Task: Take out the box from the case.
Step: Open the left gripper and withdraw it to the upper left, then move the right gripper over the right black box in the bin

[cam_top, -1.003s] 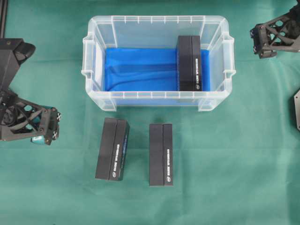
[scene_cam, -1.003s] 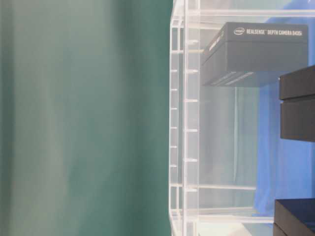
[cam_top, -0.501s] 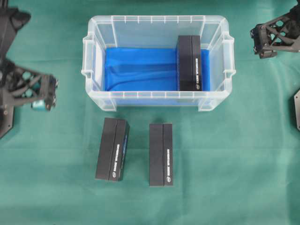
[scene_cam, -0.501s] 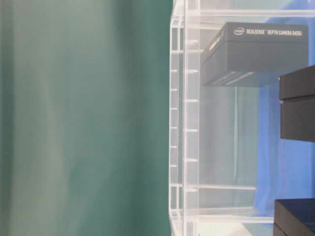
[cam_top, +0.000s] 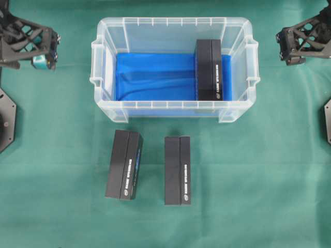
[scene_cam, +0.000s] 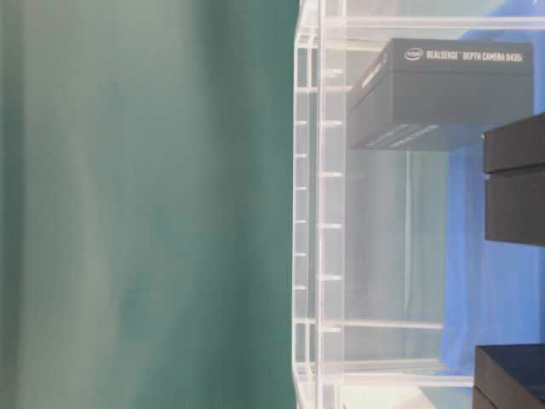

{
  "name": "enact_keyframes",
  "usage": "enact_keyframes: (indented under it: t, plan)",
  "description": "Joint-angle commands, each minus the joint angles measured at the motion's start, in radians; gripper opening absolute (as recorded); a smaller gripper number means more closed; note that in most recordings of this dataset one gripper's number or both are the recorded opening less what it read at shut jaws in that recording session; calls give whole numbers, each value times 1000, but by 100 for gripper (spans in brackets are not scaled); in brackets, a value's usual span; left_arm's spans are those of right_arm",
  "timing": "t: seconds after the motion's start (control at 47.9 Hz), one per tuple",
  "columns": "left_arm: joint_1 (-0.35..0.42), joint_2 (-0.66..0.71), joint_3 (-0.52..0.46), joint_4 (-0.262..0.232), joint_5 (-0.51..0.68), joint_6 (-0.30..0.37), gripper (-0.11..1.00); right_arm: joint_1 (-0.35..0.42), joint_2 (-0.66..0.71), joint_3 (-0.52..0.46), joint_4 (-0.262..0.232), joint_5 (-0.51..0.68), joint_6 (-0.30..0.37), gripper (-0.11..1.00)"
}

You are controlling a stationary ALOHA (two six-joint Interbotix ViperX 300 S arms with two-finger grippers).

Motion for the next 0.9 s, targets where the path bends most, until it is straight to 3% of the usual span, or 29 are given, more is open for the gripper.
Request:
enact_keyframes:
  t: [0.0, 0.564, 0.878]
  plan:
    - [14, 3, -31, -3, 2, 9, 96, -2, -11, -15, 3, 0, 2, 89]
    - [12, 14, -32, -12, 6, 6, 96, -2, -3, -29, 15, -3, 5, 89]
    - [17, 23, -41, -12, 6, 3, 96, 0, 101, -124, 25, -48, 5, 89]
